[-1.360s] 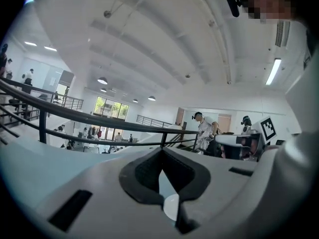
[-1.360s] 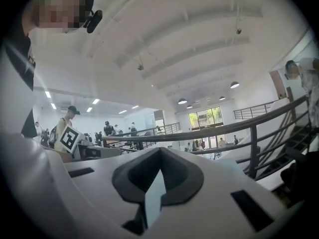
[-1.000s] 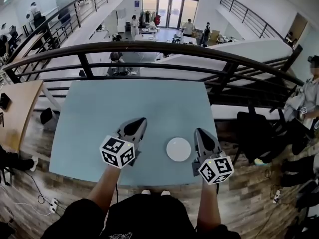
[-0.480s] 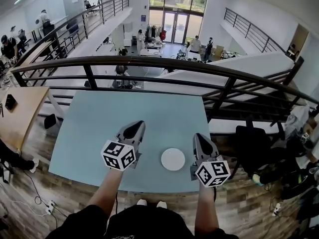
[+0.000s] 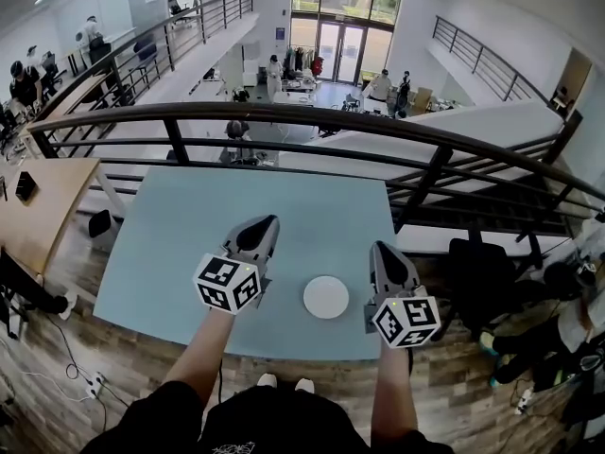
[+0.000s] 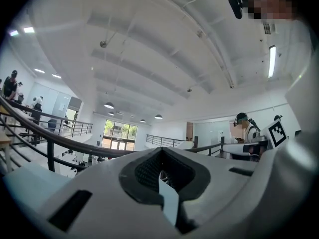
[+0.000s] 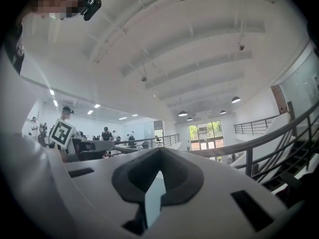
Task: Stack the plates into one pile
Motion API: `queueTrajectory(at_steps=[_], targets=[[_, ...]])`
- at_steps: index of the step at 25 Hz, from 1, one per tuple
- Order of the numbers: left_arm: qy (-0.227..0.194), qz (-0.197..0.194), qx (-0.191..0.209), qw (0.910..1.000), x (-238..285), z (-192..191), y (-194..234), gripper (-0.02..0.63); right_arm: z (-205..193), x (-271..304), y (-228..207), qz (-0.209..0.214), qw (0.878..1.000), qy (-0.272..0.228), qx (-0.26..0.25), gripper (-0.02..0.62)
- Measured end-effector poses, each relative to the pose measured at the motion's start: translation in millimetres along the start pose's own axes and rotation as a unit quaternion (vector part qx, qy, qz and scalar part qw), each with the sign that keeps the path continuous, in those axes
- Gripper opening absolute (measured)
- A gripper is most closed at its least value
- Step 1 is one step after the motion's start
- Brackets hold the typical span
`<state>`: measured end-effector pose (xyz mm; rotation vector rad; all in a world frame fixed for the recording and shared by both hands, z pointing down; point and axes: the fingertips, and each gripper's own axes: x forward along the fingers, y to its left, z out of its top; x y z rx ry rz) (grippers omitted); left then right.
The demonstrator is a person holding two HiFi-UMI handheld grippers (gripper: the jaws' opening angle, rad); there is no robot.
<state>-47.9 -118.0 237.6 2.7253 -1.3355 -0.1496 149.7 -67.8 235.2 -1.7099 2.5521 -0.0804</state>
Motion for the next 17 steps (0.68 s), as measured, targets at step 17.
queueTrajectory(at_steps=[17], targets=[[-0.002, 0.031, 0.025, 0.9992, 11, 15, 22, 0.008, 17, 12, -17, -0.009, 1.000, -0.006, -0.027, 0.006]])
